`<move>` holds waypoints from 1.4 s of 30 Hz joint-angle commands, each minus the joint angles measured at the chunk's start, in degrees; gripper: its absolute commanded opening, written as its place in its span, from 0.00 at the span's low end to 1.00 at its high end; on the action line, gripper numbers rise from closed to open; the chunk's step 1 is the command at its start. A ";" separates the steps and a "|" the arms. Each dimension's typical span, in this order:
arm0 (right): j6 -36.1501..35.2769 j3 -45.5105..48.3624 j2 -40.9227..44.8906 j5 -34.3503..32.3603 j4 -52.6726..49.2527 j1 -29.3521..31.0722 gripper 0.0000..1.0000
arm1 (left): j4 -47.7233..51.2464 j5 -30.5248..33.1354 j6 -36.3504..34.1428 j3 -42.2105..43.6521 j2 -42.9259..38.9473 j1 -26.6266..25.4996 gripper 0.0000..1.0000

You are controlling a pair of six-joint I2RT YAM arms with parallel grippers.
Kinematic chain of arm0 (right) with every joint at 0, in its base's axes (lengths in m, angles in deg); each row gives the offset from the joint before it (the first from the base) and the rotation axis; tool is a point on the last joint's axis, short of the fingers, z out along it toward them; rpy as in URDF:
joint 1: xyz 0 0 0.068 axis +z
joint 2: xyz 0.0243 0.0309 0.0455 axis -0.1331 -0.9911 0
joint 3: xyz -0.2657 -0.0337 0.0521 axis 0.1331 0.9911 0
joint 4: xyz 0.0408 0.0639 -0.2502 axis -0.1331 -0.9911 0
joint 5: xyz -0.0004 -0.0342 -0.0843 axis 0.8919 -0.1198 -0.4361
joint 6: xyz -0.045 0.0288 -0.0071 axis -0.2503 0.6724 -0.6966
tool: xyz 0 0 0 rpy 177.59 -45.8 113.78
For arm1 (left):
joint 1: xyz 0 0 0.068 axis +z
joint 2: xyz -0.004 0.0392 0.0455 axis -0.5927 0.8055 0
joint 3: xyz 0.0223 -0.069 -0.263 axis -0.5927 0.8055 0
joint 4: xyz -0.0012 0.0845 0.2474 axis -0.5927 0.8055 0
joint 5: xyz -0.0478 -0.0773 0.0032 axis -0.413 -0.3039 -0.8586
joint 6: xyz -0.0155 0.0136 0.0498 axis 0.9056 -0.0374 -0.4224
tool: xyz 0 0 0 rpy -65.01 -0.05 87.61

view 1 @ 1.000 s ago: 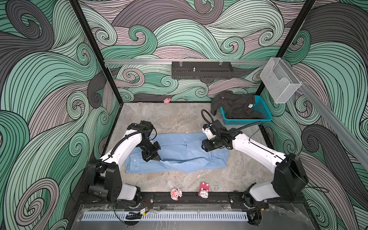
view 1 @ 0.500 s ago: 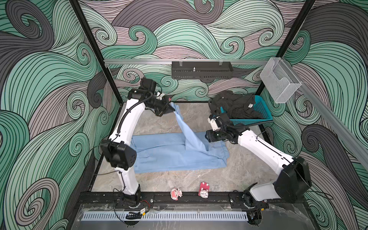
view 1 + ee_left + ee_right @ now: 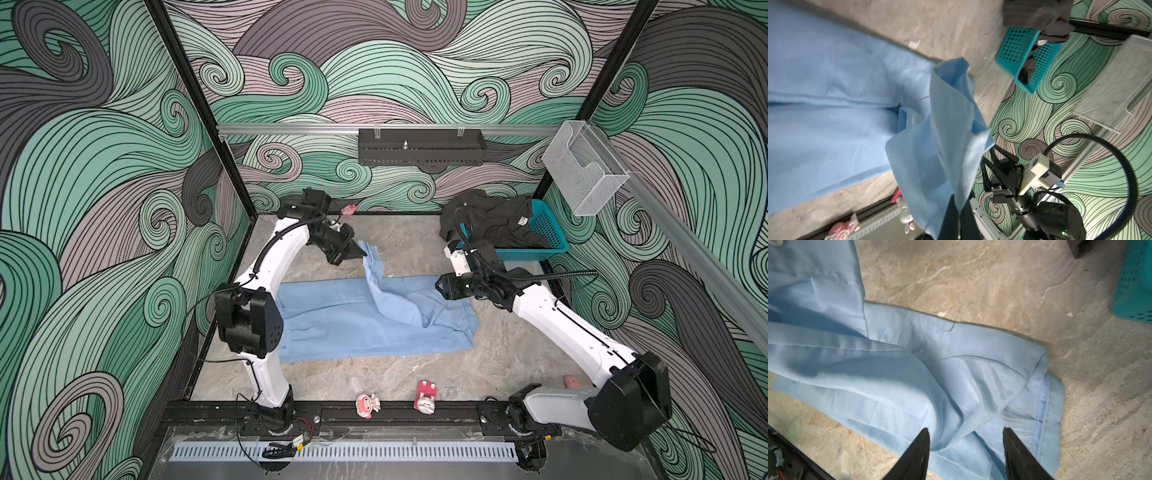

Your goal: Fold and stack the long sleeve shirts

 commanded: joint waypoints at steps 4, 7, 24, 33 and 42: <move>-12.23 3.75 3.98 3.60 10.57 8.74 0.57 | 0.16 -2.07 3.53 16.99 -15.55 0.61 0.00; -17.63 4.60 3.13 3.83 15.06 14.19 0.58 | 0.86 -1.89 5.60 22.48 -18.87 1.55 0.00; -22.34 -6.30 -16.73 -1.52 22.69 35.53 0.65 | -3.29 -1.51 11.74 31.77 -18.98 7.89 0.00; -11.88 -12.53 -25.44 0.88 21.54 29.69 0.14 | -5.20 -2.93 12.73 34.16 -19.56 9.47 0.00; -3.58 -16.05 -25.07 28.18 10.38 13.22 0.00 | -3.10 -2.06 0.09 31.23 -17.01 9.83 0.40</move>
